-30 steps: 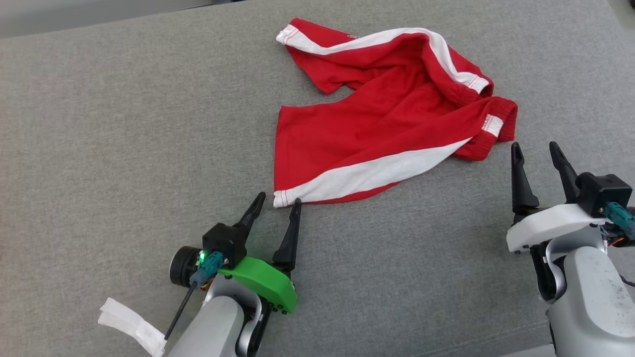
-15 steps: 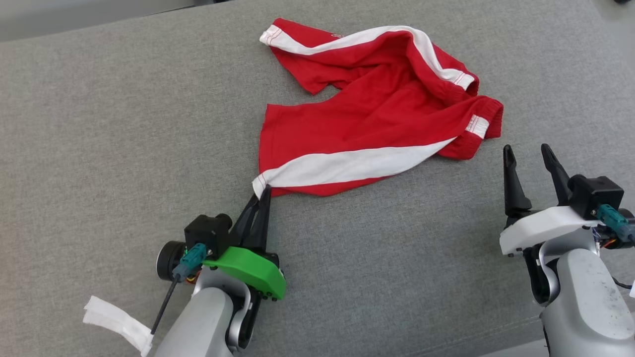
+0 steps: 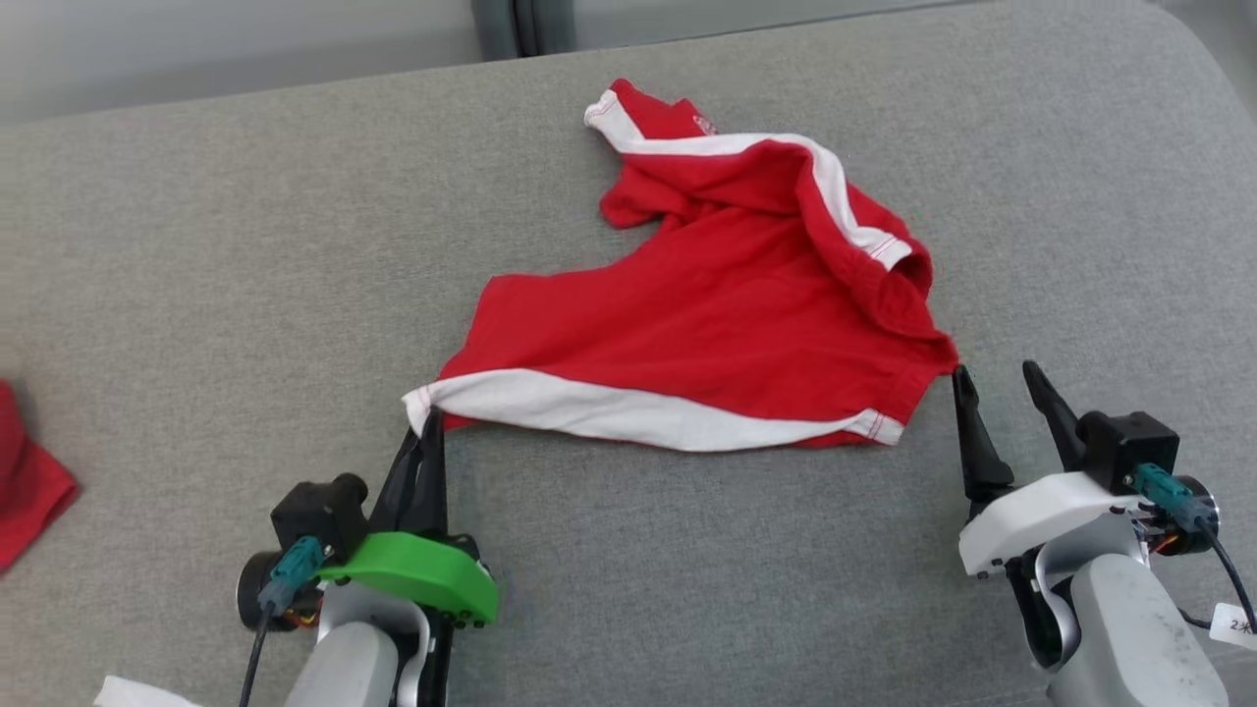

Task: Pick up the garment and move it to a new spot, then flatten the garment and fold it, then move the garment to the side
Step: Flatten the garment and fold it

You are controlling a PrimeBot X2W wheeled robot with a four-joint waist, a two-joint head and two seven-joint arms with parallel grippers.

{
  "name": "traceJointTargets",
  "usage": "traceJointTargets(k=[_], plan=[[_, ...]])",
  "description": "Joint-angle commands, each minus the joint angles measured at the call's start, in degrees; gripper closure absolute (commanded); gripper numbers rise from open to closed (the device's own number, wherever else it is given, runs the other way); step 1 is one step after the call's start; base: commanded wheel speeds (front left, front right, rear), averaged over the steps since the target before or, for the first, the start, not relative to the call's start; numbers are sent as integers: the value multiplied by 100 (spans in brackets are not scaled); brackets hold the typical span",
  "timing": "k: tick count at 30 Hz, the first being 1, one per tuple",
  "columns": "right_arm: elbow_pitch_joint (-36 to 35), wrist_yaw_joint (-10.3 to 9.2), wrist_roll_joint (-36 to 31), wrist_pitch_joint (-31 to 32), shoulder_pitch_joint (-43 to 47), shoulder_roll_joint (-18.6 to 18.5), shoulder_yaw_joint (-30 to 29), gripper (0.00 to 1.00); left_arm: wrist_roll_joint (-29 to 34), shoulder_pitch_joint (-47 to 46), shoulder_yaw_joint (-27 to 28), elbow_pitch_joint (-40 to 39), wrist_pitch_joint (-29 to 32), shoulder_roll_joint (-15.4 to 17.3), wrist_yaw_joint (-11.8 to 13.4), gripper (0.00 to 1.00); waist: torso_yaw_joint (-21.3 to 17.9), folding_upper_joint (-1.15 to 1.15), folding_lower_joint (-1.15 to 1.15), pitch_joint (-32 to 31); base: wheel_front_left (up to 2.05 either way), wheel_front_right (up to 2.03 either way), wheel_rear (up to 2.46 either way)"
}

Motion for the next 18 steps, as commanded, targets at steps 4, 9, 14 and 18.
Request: traceJointTargets(k=[4, 9, 14, 18], plan=[[79, -6, 43, -11, 238, -12, 49, 0, 218, 339, 189, 159, -3, 26, 91, 100, 327, 0, 0, -391, 0, 0, 0], [74, -6, 121, -12, 395, -9, 191, 0, 408, 506, 465, 283, -2, 27, 226, 0, 408, 0, 0, -522, 0, 0, 0], [-146, -6, 106, -11, 517, -9, 393, 0, 669, 646, 703, 172, -2, 24, 375, 0, 393, 0, 0, -630, 0, 0, 0], [-417, -6, 5, -11, 711, -9, 549, 0, 953, 816, 728, 7, -2, 25, 349, 0, 359, 0, 0, -771, 0, 0, 0]])
